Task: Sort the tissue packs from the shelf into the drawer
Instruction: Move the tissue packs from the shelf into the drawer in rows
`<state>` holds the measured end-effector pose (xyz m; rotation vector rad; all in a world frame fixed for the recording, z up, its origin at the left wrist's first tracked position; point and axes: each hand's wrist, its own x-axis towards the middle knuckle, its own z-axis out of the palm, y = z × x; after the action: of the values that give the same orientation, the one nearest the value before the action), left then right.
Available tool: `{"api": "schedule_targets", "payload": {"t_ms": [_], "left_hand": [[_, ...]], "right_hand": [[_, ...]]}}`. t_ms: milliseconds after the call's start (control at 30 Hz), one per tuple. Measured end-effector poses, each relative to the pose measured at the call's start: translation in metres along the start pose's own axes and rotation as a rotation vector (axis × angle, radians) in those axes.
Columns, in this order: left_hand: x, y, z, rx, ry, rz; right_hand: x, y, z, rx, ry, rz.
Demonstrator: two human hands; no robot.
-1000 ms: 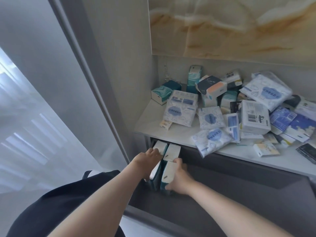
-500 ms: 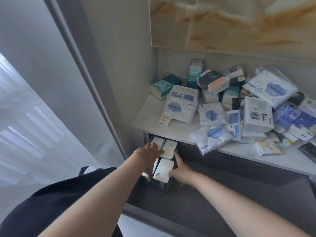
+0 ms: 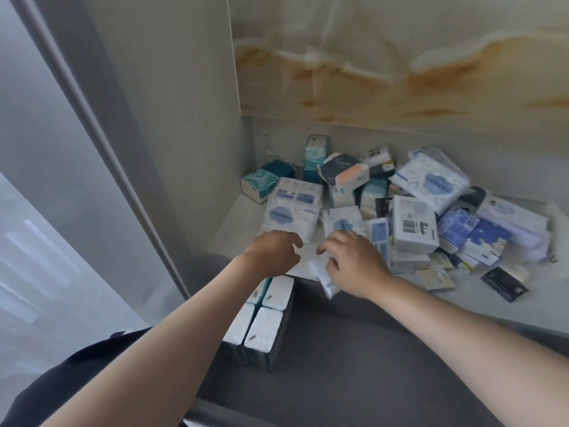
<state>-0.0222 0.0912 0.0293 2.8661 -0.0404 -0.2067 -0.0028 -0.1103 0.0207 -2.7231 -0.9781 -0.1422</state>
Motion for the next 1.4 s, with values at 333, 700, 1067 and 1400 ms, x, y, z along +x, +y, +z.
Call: {"api": "schedule_targets", "payload": {"t_ms": [333,700,1067,1400], "left_hand": [[0.089,-0.019,-0.042,-0.307,0.324,0.054],[0.16,-0.019,-0.022,-0.368,0.328,0.219],[0.159,-0.041,-0.006,-0.226,0.414,0.265],[0.169,-0.045,-0.027,-0.514,0.59,0.156]], "right_hand": [[0.128,0.052,-0.045,-0.109,0.098,0.292],[0.18,0.076,-0.012,-0.201,0.174,0.582],[0.173,0.069,0.0,0.312,-0.006,0.14],[0.259,0.056,-0.034,0.314,0.181,0.548]]}}
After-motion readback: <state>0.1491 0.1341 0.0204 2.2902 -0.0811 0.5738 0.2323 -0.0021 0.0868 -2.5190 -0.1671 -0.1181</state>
